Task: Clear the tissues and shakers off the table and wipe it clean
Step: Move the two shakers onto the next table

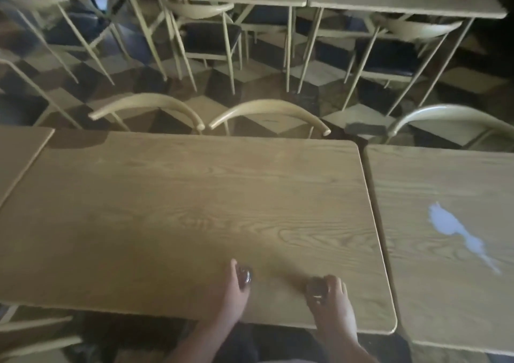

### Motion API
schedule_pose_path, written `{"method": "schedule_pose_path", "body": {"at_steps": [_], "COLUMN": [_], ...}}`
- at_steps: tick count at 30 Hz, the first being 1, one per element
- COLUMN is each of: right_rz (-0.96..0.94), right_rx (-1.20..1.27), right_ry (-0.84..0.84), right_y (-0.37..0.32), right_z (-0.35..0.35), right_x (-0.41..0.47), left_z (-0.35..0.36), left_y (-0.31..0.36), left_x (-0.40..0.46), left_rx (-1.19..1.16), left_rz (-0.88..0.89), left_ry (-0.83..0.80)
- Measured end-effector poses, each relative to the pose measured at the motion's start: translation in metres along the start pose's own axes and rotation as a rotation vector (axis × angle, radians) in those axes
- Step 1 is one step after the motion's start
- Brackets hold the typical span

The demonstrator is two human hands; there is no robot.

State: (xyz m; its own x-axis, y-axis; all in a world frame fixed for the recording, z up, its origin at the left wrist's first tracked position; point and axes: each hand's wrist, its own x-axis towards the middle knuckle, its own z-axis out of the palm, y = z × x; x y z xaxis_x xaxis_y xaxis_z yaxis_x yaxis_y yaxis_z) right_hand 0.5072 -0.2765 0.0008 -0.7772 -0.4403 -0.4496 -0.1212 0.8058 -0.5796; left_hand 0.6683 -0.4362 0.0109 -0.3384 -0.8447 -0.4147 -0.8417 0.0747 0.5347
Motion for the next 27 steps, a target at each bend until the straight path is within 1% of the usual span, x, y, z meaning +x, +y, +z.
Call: {"method": "schedule_pose_path", "body": {"at_steps": [2,5,7,10,14,20,24,27], "right_rz": [0.008,-0.04,-0.034,-0.052,-0.096,-0.102,-0.045,0.018], "right_rx": [0.02,0.007,-0.001,0.007,0.016,0.003,0.0,-0.036], "right_ry": [0.002,0.026,0.014,0.01,0.014,0.021,0.004,-0.011], "right_y": [-0.013,-0.035,-0.05,-0.069,-0.081,-0.088,-0.086,-0.076], "right_z": [-0.003,-0.004,-0.003,-0.002,0.001,0.003,-0.002,-0.01], "right_x": [0.019,0.054,0.079,0.109,0.133,0.138,0.127,0.107], "left_z": [-0.001,-0.009,-0.012,-0.012,-0.009,-0.01,-0.014,-0.022], "left_y": [0.01,0.024,0.036,0.044,0.047,0.056,0.052,0.046], "left_x": [0.02,0.049,0.068,0.09,0.114,0.132,0.126,0.107], "left_rx": [0.011,0.044,0.058,0.014,-0.054,-0.116,-0.067,0.02], "left_rz": [-0.002,0.001,0.005,0.041,0.036,0.029,0.017,-0.046], "left_ry": [0.048,0.072,0.076,0.122,0.134,0.145,0.062,0.022]}}
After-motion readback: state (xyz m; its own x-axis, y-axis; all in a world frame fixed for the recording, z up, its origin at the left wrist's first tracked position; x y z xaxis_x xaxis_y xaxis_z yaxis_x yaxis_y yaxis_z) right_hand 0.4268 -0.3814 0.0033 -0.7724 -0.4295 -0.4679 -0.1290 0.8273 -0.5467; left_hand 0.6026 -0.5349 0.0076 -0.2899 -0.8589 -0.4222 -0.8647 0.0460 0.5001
